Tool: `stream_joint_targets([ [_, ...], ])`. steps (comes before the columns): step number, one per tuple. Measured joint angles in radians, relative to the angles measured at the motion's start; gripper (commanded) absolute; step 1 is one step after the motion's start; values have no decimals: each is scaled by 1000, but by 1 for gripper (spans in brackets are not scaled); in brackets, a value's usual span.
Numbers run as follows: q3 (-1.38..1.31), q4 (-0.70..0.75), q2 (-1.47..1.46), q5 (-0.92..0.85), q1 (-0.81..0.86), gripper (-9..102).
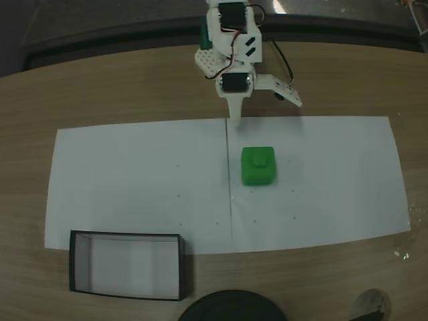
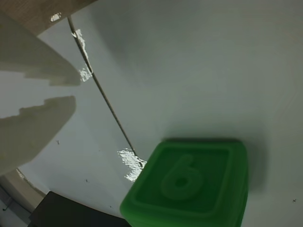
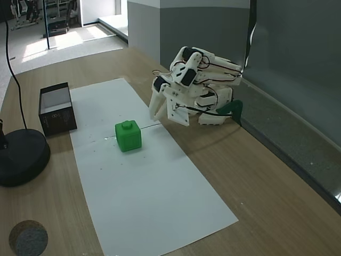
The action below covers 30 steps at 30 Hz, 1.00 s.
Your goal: Grab a green square and put it in the box.
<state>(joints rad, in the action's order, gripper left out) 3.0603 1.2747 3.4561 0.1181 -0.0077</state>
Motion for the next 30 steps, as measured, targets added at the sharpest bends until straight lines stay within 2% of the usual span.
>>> stream_joint_targets([
  [3, 0, -6, 0, 0, 0, 0],
  [10, 8, -221, 0, -5, 18, 0],
  [14, 8, -388, 0, -64, 29, 10],
  [17, -38, -436, -3, -140, 29, 18],
  [22, -207, -393, -49, -146, 26, 22],
  [30, -584, -121, -428, -189, 14, 29],
])
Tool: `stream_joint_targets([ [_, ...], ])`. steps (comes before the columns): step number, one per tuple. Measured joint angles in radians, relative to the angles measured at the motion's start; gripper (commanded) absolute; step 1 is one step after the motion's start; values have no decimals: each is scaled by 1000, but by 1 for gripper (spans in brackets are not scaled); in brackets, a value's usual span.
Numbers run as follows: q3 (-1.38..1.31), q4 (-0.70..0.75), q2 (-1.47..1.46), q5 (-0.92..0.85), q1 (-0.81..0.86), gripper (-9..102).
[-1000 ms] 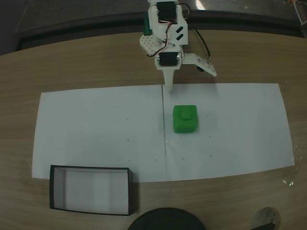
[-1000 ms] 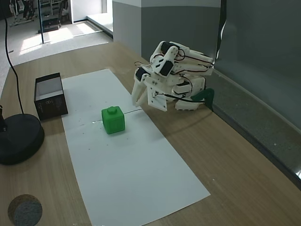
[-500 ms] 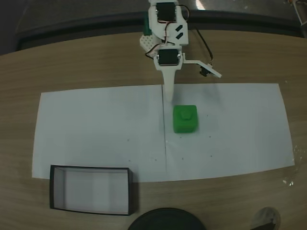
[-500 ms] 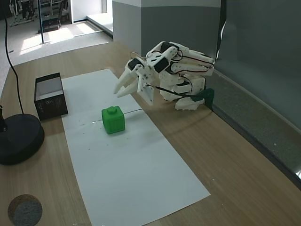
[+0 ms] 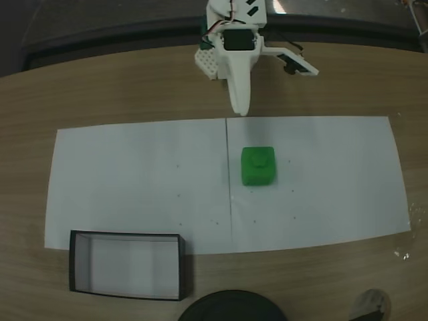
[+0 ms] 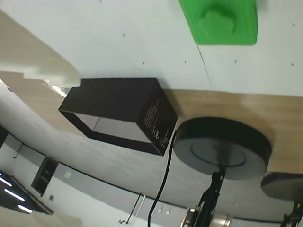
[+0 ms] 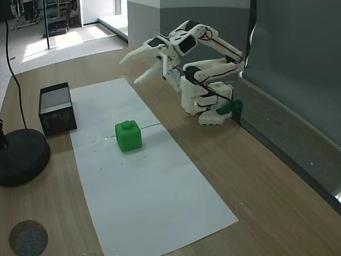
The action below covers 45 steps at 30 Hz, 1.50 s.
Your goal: Grab a green square and put it in the box.
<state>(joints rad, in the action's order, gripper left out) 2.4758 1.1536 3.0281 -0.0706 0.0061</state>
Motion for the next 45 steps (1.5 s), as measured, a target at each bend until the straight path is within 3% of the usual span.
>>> stream_joint_targets([
  [4, -167, 138, -305, -57, -91, 30],
  [9, -364, 319, -618, 17, -192, 29],
  [12, -440, 347, -718, 43, -210, 29],
  [20, -482, 235, -859, 173, -230, 31],
  [23, -482, 221, -939, 206, -218, 36],
  [40, -483, 55, -1316, 219, -190, 39],
  [42, -483, 41, -1348, 219, -190, 38],
  [45, -485, 26, -1371, 219, -187, 27],
])
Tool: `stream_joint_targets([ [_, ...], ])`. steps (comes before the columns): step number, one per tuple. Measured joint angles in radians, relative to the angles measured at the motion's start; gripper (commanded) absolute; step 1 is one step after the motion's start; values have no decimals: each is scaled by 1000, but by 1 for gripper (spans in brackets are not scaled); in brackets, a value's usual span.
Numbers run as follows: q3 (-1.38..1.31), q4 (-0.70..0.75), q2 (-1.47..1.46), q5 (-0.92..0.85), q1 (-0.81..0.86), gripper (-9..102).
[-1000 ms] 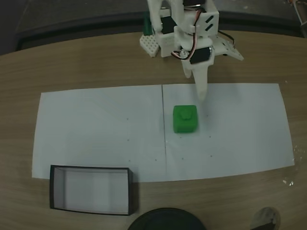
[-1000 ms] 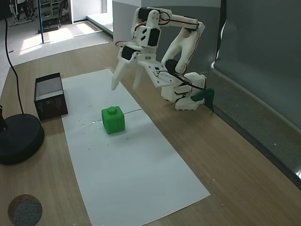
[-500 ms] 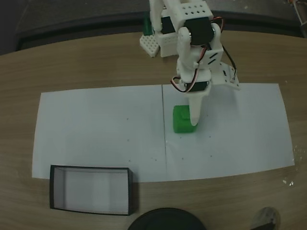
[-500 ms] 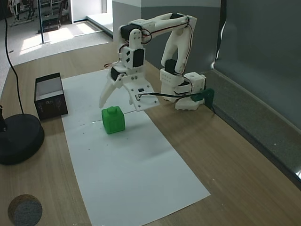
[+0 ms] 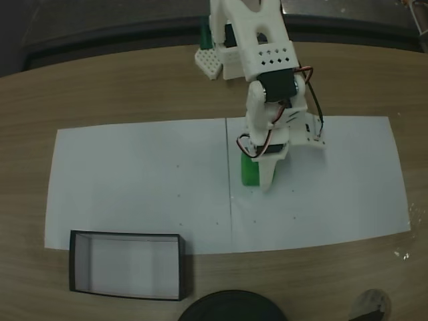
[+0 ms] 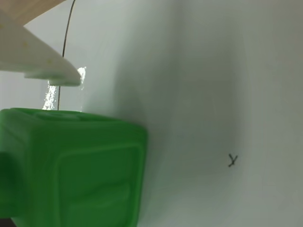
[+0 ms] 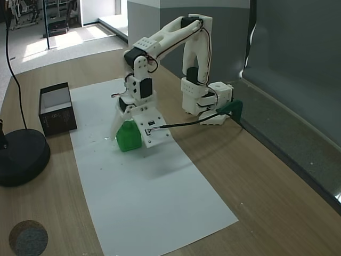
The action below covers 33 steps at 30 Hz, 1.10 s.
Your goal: Grab a green square and put it in the box.
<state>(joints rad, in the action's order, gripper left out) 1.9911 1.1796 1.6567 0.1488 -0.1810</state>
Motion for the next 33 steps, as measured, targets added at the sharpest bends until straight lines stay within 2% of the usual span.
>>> stream_joint_targets([
  [3, -17, -18, -8, 0, -3, 12],
  [5, -21, -20, -8, 0, -3, 7],
  [13, -94, 20, -11, 0, 26, 7],
  [18, -362, 138, 37, -6, 126, 7],
  [22, -604, 149, 138, -11, 244, 7],
  [26, -747, 61, 190, -58, 380, 7],
  [29, -739, -54, 184, -67, 462, 7],
  [33, -707, -201, 84, -67, 488, 7],
])
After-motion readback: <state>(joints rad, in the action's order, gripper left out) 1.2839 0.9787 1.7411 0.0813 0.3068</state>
